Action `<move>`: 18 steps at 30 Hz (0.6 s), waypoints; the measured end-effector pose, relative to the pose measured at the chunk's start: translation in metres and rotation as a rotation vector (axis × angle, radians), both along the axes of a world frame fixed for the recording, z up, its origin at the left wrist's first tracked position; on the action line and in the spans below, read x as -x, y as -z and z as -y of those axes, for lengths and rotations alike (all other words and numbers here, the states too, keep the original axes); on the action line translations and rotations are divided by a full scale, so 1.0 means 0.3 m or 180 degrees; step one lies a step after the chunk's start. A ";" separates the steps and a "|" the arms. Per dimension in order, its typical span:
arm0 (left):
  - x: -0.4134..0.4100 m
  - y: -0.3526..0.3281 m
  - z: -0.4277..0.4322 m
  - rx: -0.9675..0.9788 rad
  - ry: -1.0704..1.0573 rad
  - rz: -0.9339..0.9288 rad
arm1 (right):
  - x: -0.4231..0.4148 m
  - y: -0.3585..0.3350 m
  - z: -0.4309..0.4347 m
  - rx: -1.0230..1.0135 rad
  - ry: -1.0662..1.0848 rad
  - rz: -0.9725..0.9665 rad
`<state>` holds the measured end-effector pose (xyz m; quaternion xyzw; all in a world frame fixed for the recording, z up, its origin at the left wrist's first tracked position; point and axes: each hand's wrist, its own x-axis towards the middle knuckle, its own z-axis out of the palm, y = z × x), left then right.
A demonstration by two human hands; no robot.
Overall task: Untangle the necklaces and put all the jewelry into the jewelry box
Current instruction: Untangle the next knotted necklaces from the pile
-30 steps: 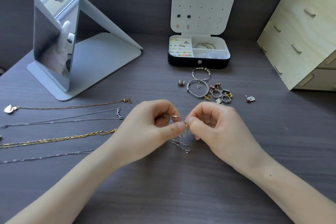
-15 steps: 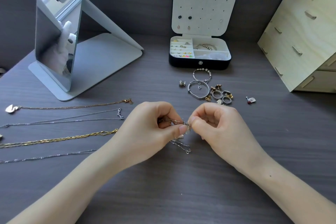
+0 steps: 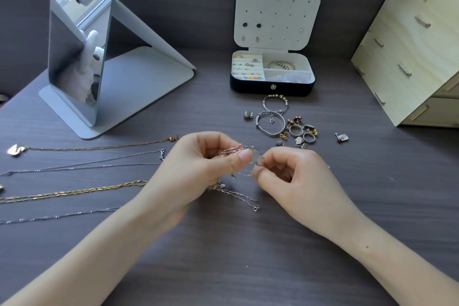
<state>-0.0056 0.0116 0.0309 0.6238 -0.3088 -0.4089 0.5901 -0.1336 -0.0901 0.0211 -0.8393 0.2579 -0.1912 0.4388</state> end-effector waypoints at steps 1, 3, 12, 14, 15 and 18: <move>0.000 0.000 0.000 -0.0017 0.0030 -0.0109 | 0.001 -0.001 0.000 0.0017 -0.0024 0.0021; -0.001 0.002 0.000 -0.0037 0.0077 -0.0225 | 0.004 -0.006 0.001 -0.0062 -0.0093 0.0108; -0.011 0.014 0.002 -0.0087 0.0201 -0.0496 | 0.005 -0.009 0.005 -0.0370 -0.0123 0.0416; -0.013 0.010 0.003 -0.0129 0.0228 -0.0595 | 0.002 -0.010 0.007 -0.0483 -0.0058 0.0470; -0.013 0.007 0.004 -0.0162 0.0244 -0.0637 | -0.001 -0.009 0.011 -0.0546 -0.0010 0.0501; -0.018 0.008 0.003 -0.0309 0.0304 -0.0857 | -0.011 -0.008 0.026 -0.0615 0.0158 0.0512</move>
